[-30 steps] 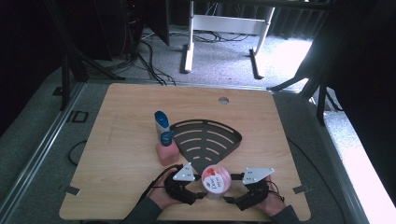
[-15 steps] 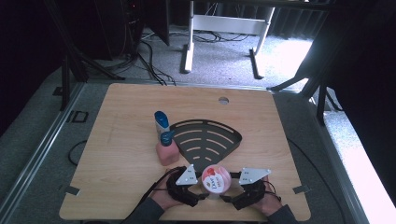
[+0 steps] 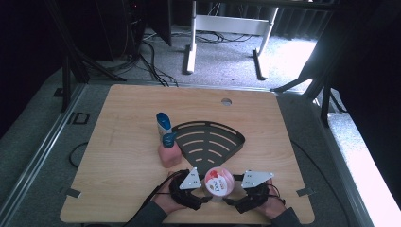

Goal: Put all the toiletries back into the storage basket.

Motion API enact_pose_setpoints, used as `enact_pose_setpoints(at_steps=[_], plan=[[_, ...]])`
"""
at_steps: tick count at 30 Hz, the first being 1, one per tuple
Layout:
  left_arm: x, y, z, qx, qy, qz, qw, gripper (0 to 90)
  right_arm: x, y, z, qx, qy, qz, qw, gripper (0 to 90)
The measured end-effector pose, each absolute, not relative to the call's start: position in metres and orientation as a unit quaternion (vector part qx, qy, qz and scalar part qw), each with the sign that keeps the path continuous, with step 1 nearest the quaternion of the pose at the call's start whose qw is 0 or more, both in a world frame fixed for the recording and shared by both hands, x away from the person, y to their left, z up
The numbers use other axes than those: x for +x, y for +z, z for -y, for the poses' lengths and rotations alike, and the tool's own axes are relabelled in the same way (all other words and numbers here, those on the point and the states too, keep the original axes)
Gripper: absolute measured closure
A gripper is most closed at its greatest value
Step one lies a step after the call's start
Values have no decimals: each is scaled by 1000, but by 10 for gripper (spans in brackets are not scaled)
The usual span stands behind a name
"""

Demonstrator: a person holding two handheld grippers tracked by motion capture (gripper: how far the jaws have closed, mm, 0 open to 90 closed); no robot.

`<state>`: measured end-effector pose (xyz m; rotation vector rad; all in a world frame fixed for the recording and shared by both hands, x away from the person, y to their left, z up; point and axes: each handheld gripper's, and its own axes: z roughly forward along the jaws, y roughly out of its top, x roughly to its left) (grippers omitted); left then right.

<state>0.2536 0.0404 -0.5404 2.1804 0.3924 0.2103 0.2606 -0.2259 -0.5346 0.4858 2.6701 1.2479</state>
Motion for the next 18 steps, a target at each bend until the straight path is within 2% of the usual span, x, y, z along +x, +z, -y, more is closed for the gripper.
enact_pose_setpoints(at_steps=[18], plan=[[253,-534,-39,879,85,-162,440,275,261,-528,227,164,415,-892,76,149]])
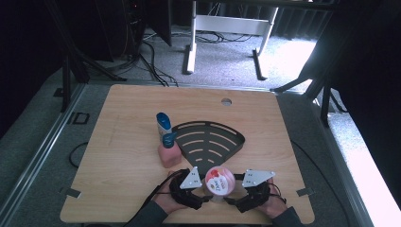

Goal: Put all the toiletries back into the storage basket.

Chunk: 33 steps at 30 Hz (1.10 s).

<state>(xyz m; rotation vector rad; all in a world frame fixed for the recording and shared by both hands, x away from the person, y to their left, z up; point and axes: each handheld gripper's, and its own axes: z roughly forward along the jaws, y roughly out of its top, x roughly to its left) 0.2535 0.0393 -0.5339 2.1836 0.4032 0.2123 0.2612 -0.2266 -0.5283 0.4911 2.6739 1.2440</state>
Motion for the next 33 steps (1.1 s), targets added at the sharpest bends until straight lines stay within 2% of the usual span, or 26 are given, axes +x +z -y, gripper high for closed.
enact_pose_setpoints(at_steps=[33], plan=[[266,-516,-39,874,97,-167,446,285,279,-510,228,149,420,-892,79,144]])
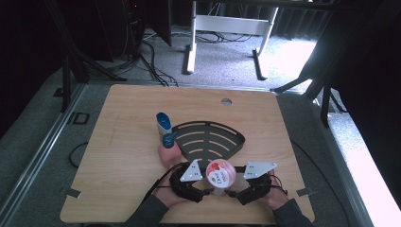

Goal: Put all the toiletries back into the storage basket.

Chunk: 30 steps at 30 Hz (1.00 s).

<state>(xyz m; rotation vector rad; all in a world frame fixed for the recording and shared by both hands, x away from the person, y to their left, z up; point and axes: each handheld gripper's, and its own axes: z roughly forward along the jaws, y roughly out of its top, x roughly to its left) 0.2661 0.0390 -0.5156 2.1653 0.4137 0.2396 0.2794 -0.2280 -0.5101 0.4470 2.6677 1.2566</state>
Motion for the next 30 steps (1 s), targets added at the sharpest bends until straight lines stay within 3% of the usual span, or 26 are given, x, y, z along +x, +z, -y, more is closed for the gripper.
enact_pose_setpoints(at_steps=[30], plan=[[287,-501,-31,870,108,-176,448,285,303,-495,232,146,424,-889,92,128]])
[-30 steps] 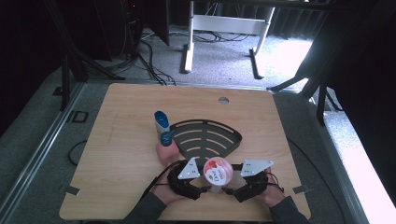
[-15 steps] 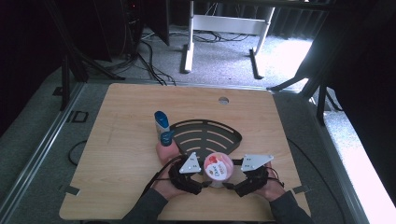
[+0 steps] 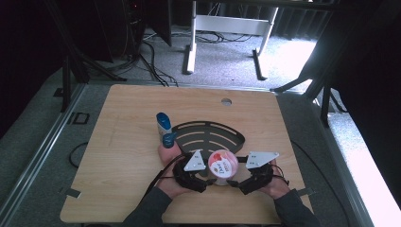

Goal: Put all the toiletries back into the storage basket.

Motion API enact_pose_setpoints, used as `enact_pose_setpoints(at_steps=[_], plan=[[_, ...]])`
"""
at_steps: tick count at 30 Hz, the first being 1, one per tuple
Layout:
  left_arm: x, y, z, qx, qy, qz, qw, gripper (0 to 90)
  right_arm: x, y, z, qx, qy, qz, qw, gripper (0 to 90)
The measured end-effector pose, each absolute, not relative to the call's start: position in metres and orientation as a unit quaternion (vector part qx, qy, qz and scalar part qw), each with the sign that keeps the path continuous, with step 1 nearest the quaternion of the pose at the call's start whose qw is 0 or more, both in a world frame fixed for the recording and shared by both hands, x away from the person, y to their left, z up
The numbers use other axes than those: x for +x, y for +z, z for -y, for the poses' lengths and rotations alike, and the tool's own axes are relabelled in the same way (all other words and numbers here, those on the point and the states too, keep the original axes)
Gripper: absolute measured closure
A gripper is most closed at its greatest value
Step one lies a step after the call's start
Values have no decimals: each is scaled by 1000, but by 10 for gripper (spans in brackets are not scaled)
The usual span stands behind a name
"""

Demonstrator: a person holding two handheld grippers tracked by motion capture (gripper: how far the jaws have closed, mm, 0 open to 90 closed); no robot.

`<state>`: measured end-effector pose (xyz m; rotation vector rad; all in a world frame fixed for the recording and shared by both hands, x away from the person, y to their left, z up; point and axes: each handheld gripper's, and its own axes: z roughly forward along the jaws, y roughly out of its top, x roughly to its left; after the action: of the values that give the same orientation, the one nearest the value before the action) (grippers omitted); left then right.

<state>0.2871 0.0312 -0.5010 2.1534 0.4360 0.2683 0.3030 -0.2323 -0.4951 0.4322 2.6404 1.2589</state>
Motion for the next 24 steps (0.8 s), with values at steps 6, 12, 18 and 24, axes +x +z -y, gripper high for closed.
enact_pose_setpoints(at_steps=[6,12,18,24], plan=[[291,-499,-28,870,111,-178,446,285,307,-493,234,149,424,-888,93,124],[296,-497,-26,872,113,-180,442,285,313,-494,236,152,427,-887,93,124],[301,-492,-25,872,120,-176,441,291,318,-493,238,159,434,-882,92,124],[307,-488,-23,873,123,-172,440,294,322,-489,239,159,435,-881,100,124]])
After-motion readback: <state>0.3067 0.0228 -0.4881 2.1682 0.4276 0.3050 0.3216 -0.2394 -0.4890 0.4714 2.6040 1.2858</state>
